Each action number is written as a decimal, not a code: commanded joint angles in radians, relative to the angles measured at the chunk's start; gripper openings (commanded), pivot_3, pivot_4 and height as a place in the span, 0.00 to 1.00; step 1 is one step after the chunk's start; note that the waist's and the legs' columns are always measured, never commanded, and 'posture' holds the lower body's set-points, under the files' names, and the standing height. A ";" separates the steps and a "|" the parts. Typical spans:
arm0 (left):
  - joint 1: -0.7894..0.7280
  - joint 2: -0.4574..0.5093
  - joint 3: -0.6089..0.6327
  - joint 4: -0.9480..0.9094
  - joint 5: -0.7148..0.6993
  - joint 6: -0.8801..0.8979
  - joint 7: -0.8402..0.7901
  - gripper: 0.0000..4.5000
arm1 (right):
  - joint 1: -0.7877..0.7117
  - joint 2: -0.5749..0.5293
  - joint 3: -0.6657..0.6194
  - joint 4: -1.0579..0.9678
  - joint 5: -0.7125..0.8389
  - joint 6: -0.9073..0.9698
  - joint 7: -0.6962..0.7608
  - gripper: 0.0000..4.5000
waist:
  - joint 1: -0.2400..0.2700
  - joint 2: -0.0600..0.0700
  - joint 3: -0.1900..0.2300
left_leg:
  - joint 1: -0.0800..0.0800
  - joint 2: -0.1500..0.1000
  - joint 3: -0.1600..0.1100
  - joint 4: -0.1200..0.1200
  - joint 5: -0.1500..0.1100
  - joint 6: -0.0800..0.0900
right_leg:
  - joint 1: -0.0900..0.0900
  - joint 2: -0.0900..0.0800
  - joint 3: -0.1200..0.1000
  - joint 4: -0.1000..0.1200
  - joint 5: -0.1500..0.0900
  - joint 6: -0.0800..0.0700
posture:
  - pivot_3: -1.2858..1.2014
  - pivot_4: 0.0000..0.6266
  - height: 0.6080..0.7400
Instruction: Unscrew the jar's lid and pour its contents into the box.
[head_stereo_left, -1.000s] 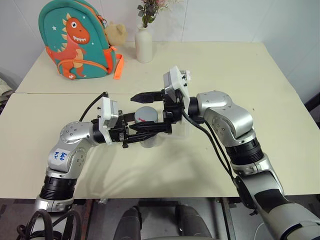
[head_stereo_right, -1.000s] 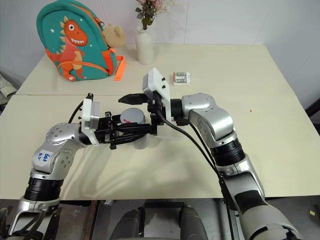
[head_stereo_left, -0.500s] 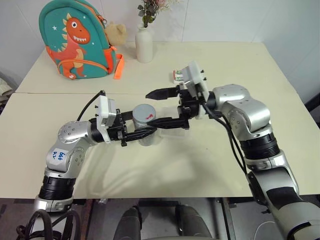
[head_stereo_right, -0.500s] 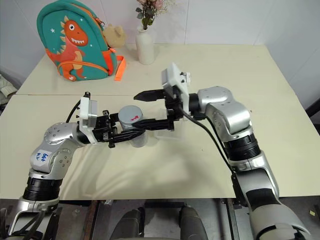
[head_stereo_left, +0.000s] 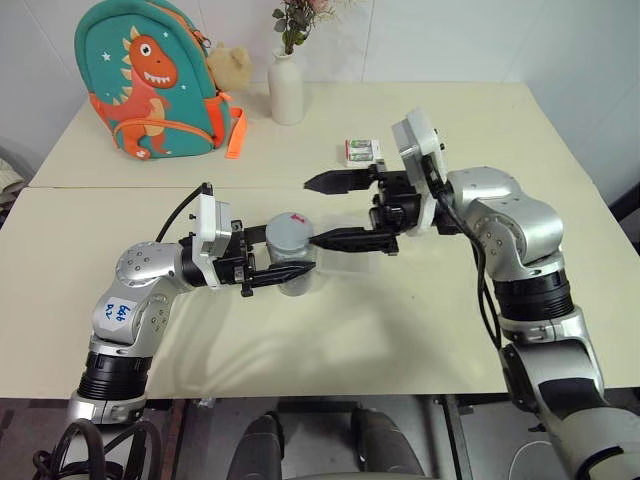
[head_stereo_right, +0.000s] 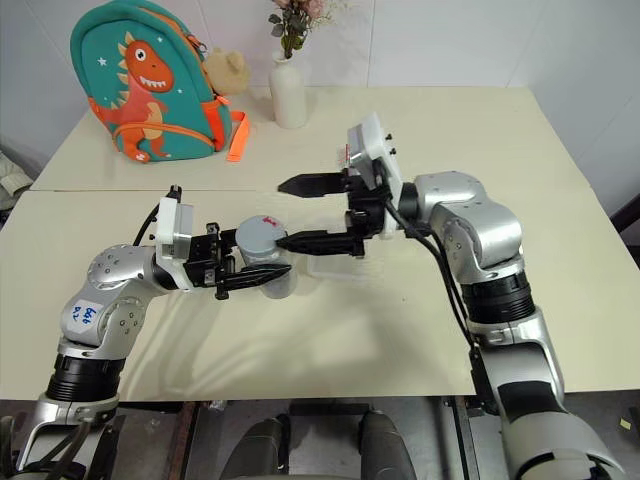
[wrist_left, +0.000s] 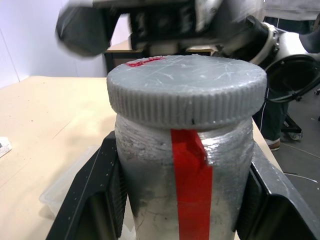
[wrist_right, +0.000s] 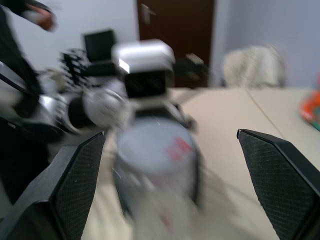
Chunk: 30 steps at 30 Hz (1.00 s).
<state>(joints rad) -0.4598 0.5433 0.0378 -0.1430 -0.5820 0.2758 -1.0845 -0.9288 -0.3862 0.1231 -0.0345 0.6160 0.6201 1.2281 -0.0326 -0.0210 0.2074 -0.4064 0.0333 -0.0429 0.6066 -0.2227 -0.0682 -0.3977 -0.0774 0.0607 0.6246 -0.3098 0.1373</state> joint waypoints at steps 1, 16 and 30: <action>-0.005 -0.008 0.002 -0.023 -0.001 -0.014 0.004 0.50 | -0.008 0.041 0.027 -0.052 0.000 0.013 -0.054 0.99 | 0.001 0.000 0.000 | 0.000 0.000 0.000 0.001 0.000 0.000 | 0.000 0.000 0.000 0.000 0.000 0.000 | 0.52 0.24 1.00; -0.012 -0.017 -0.006 -0.027 -0.003 -0.008 0.011 0.50 | -0.032 0.057 0.072 0.024 -0.103 -0.053 -0.103 0.99 | 0.002 0.000 0.000 | 0.000 0.000 0.000 0.002 0.000 0.000 | 0.000 0.000 0.000 0.001 0.000 0.000 | 0.52 0.24 1.00; -0.018 -0.006 0.001 -0.016 -0.003 -0.008 0.005 0.50 | -0.019 -0.052 0.004 0.073 -0.066 -0.066 -0.020 0.99 | 0.001 0.000 0.000 | 0.000 0.000 0.000 0.002 0.000 0.000 | 0.000 0.000 0.000 0.001 0.000 0.000 | 0.52 0.24 1.00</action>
<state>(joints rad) -0.4611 0.5276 0.0294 -0.1363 -0.5766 0.2826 -1.0605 -0.9336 -0.4199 0.1889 0.0373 0.5362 0.5659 1.2132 -0.0312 -0.0210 0.2074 -0.4066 0.0332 -0.0430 0.6090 -0.2228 -0.0681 -0.3977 -0.0774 0.0607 0.6260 -0.3098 0.1373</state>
